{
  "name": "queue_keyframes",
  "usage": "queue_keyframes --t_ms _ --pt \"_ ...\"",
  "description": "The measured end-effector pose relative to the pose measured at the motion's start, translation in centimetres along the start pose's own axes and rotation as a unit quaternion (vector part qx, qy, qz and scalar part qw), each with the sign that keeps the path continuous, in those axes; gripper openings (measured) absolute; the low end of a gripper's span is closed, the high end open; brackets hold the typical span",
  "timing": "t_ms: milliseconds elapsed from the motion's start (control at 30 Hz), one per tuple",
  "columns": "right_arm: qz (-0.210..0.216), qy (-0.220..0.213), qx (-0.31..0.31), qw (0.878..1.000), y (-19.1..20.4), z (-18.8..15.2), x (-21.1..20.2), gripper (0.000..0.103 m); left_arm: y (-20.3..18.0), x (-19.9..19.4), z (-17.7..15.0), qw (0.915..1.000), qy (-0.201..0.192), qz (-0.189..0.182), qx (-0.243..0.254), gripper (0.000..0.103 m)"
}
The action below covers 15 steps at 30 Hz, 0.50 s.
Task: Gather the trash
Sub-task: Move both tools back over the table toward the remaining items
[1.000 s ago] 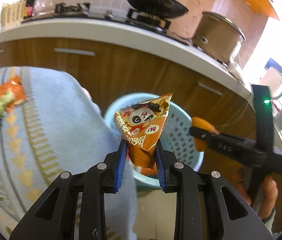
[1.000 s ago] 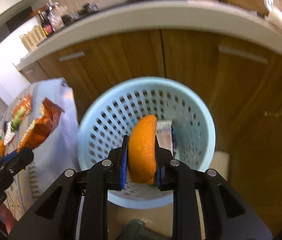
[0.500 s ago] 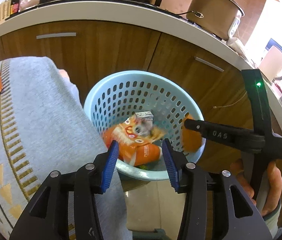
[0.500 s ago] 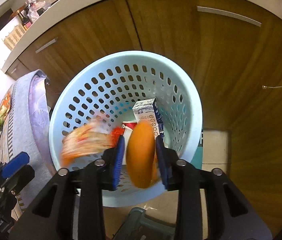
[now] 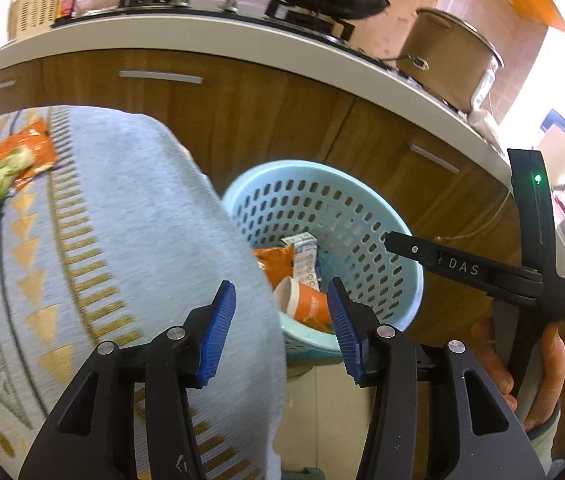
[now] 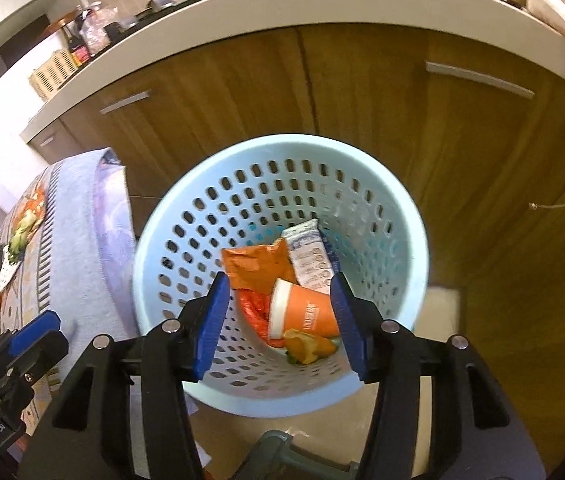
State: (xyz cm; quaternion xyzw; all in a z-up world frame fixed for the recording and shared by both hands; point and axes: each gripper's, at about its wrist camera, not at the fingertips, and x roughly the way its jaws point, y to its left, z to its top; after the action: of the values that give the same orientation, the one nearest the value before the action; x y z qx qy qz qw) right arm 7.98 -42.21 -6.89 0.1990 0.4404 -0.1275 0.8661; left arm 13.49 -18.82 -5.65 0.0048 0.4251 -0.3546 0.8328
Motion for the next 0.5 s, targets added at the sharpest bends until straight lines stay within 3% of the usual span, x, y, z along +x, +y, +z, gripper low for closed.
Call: queue_keyframes --t_ms 233,500 --pt "0.017 -0.006 -0.037 0.999 4.1 0.0 -0.5 0.049 3.7 -4.3 -0.6 0.9986 -0.035 0.024 -0.031 0.046" --pt "0.038 -0.017 -0.084 0.996 9.9 0.2 -1.1 0.049 9.8 -10.1 -1.5 0.9901 -0.084 0.072 -0.087 0.046"
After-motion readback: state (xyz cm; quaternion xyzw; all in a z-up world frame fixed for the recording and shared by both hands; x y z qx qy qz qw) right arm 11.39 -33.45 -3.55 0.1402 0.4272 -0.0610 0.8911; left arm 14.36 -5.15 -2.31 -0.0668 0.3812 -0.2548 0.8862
